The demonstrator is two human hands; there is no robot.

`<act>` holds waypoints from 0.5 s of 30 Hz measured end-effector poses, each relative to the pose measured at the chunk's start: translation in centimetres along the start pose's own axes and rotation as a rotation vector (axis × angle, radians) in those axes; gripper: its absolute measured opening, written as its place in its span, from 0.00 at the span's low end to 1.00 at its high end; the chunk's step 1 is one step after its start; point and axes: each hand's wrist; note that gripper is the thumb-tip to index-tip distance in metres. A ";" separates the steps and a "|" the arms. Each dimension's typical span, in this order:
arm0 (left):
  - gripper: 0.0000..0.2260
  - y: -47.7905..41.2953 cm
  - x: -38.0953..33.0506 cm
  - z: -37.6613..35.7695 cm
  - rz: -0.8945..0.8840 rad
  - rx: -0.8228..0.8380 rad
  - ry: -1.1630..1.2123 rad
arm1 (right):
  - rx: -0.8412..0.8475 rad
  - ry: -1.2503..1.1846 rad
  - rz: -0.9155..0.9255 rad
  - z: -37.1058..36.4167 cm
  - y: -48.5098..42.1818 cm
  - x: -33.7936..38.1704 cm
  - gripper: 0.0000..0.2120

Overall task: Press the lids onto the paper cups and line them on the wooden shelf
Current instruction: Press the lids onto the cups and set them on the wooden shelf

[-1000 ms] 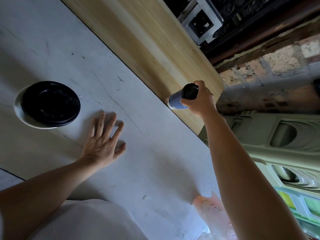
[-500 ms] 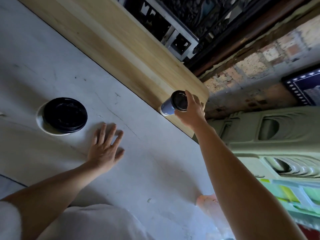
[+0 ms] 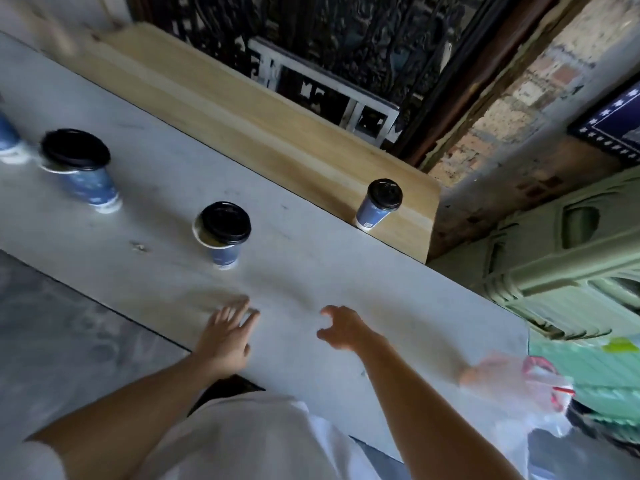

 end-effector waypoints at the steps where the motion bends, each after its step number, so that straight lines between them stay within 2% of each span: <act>1: 0.34 1.3 0.2 -0.3 0.012 0.011 -0.039 | 0.051 0.020 -0.003 -2.4 -0.2 0.1 0.30; 4: 0.33 4.3 1.3 -0.8 0.078 0.108 -0.027 | 0.118 0.110 0.015 -7.8 -0.5 0.3 0.33; 7: 0.32 6.0 2.7 -0.6 0.090 0.121 0.009 | 0.034 0.155 0.038 -10.0 -0.2 0.8 0.35; 15: 0.27 6.1 8.0 0.0 0.075 0.089 -0.001 | 0.016 0.026 -0.042 -10.2 0.3 5.6 0.24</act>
Point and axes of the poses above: each hand's wrist, its own y-axis away from the middle knuckle, its own z-axis out of the back of the hand, x = y × z, and after that the axes turned 13 degrees about x, right-handed
